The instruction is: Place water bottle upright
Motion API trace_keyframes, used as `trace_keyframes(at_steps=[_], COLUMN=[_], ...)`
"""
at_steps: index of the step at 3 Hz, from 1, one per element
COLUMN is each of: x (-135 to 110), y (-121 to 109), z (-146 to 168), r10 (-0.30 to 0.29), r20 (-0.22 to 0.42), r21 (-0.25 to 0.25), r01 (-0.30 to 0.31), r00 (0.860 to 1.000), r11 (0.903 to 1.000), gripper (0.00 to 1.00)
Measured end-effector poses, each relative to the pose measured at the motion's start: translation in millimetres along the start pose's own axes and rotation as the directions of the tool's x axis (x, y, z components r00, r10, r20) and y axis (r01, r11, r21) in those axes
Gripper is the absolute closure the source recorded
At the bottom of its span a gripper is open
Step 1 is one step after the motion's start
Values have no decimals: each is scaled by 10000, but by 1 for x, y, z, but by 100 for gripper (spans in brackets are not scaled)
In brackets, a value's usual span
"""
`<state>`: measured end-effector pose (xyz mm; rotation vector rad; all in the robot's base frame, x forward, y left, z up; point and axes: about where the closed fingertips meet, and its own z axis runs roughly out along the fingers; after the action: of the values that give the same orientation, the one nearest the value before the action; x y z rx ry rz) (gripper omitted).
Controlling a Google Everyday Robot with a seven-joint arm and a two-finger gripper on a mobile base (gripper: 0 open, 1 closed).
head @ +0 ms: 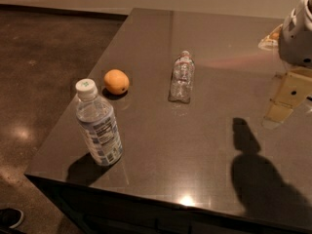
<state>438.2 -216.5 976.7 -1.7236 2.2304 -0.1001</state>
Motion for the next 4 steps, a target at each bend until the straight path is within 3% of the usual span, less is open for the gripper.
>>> trace_keyframes(at_steps=[2,3,4], x=[-5,-14,-34], y=[0,-2,-8], z=[-3,-3,6], r10=[179,832,1745], r20=[110,313,370], r21=[168,111,-224], r01=[-181,-836,-1738], r00=[9998,9960,9840], r11=[9997,9964,9845], gripper=[0,0,0])
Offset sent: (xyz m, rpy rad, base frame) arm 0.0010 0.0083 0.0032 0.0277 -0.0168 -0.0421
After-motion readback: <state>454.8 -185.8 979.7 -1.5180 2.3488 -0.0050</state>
